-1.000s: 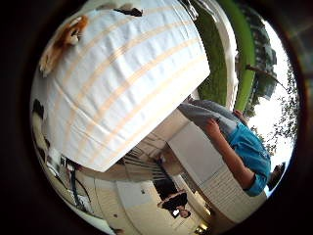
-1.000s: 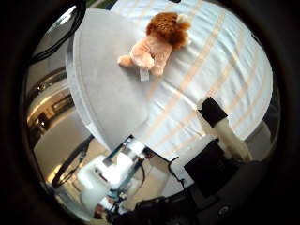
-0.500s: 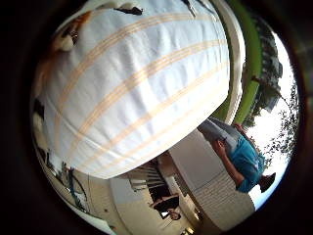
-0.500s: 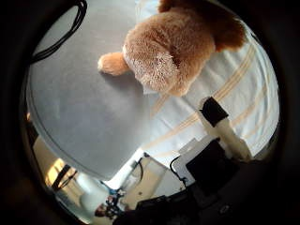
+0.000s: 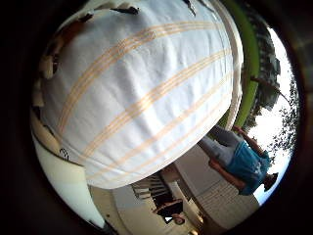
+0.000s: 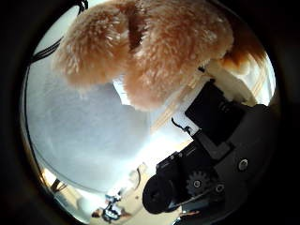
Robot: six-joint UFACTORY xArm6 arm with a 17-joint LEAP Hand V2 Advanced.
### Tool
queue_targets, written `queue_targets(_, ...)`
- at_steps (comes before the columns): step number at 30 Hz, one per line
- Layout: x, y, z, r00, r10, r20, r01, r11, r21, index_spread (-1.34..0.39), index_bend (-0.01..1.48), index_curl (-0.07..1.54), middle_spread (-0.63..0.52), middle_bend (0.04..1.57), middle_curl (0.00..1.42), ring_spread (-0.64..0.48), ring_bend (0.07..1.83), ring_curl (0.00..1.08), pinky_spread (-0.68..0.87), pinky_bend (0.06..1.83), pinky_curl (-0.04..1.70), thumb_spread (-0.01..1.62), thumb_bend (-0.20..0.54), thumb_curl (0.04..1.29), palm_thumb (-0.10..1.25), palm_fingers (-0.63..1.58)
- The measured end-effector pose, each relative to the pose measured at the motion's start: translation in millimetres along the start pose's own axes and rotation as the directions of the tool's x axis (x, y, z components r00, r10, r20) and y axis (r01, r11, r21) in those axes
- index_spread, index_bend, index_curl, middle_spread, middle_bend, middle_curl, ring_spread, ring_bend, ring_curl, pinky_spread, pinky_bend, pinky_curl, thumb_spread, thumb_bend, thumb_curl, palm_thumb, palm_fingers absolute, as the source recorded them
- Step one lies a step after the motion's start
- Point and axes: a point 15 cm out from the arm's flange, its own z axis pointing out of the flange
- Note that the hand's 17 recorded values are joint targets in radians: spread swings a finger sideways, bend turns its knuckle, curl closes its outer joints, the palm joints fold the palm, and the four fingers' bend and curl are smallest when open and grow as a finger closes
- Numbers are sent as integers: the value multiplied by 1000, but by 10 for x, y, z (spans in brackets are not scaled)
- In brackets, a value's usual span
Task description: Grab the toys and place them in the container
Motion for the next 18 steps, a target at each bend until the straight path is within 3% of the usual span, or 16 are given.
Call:
queue_targets(5, -3, 295, -184, 994, 80, 78, -86, 993, 80, -659, 244, 111, -251, 952, 799, -28, 1224, 740, 305, 1046, 525, 1106, -17, 482, 956, 1094)
queue_targets(9, -89, 490, -404, 991, 105, 84, -115, 986, 124, -725, 285, 96, -260, 994, 850, -49, 1242, 762, 283, 1178, 600, 1156, -10, 482, 964, 1083)
queue_targets(10, -238, 774, -745, 991, 126, 50, -134, 975, 180, -725, 285, 96, -260, 994, 850, -49, 1242, 762, 283, 1178, 600, 1156, -10, 482, 964, 1083)
queue_targets(18, -640, 1464, -1364, 974, 226, 10, -220, 936, 274, -870, 438, 80, -272, 1052, 948, -84, 1266, 809, 240, 1323, 734, 1227, -18, 474, 945, 1014)
